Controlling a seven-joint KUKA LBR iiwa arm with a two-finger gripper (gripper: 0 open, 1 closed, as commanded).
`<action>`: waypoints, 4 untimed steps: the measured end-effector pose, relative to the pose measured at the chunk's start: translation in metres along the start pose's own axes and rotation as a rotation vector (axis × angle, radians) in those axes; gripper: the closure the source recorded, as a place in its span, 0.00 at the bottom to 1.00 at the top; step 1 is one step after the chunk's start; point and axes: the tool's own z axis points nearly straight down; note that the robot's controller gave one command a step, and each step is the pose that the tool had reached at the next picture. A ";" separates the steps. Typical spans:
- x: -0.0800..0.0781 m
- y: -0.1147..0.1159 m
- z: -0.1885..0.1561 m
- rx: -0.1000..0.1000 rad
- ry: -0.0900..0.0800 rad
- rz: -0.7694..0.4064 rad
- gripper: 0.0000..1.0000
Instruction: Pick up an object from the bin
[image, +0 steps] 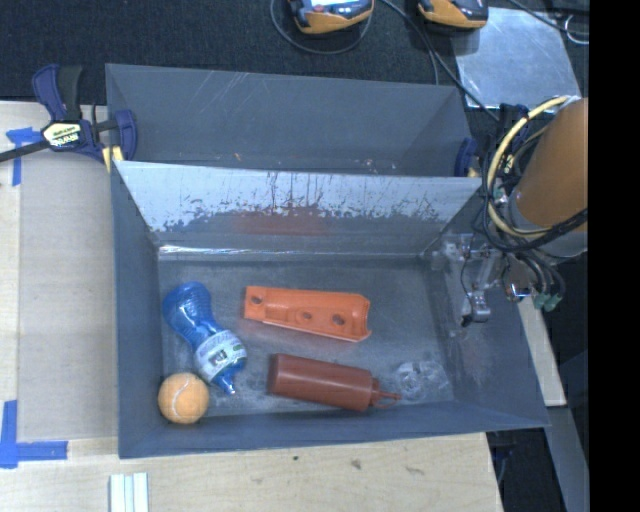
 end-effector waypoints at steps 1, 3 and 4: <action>-0.001 0.001 -0.005 0.001 -0.009 -0.003 0.00; -0.039 0.061 0.079 0.001 -0.011 0.063 0.00; -0.032 0.112 0.149 -0.003 0.000 0.053 0.00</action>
Offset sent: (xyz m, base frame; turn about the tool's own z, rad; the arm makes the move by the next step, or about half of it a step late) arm 0.0567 0.0507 -0.0888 0.0407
